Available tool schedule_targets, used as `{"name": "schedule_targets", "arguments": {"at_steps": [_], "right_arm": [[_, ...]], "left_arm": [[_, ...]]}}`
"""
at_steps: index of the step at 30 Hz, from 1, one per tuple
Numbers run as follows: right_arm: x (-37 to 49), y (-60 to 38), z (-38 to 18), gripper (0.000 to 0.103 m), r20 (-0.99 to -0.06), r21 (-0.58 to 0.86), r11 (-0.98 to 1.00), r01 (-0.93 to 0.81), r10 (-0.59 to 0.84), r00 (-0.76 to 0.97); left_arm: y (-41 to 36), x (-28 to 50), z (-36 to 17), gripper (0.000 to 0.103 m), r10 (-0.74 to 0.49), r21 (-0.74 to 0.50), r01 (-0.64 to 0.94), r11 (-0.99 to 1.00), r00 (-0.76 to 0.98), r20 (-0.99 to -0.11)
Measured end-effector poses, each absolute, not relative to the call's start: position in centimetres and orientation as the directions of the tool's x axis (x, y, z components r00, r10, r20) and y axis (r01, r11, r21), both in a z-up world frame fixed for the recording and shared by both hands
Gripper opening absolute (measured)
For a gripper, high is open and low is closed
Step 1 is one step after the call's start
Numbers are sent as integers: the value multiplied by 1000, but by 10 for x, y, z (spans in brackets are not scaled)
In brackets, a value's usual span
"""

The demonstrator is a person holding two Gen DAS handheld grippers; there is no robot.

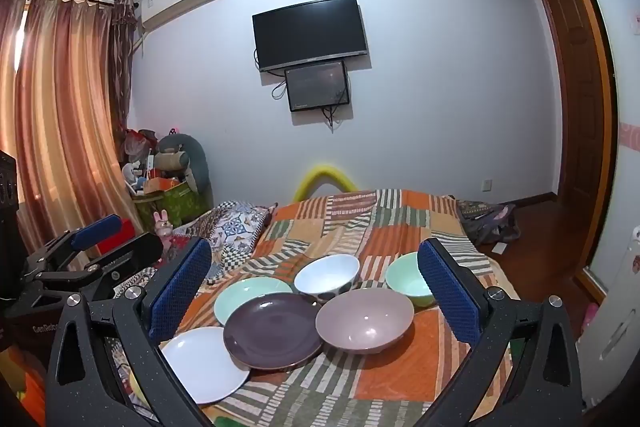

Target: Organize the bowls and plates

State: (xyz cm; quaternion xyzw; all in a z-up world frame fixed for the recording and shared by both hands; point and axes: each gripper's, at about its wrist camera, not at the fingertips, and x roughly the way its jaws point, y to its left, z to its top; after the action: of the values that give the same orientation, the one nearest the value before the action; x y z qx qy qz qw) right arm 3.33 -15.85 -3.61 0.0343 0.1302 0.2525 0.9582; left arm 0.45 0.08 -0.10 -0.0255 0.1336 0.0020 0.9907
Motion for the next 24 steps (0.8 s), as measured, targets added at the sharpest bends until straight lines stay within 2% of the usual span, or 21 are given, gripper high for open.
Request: {"name": "schedule_targets", "arguments": {"at_steps": [3, 7, 9, 24], "right_arm": [[33, -158, -36, 103, -235, 132, 870, -475, 493, 837], [33, -159, -37, 103, -231, 136, 869, -476, 495, 837], [33, -159, -37, 103, -231, 136, 869, -476, 495, 838], [32, -160, -36, 103, -229, 140, 868, -477, 497, 837]], "left_arm": [[7, 14, 4, 103, -21, -63, 3, 998, 959, -281], [10, 3, 21, 103, -18, -59, 3, 998, 966, -256], [3, -5, 7, 103, 10, -41, -20, 999, 973, -229], [0, -3, 2, 103, 2, -41, -12, 999, 972, -234]]}}
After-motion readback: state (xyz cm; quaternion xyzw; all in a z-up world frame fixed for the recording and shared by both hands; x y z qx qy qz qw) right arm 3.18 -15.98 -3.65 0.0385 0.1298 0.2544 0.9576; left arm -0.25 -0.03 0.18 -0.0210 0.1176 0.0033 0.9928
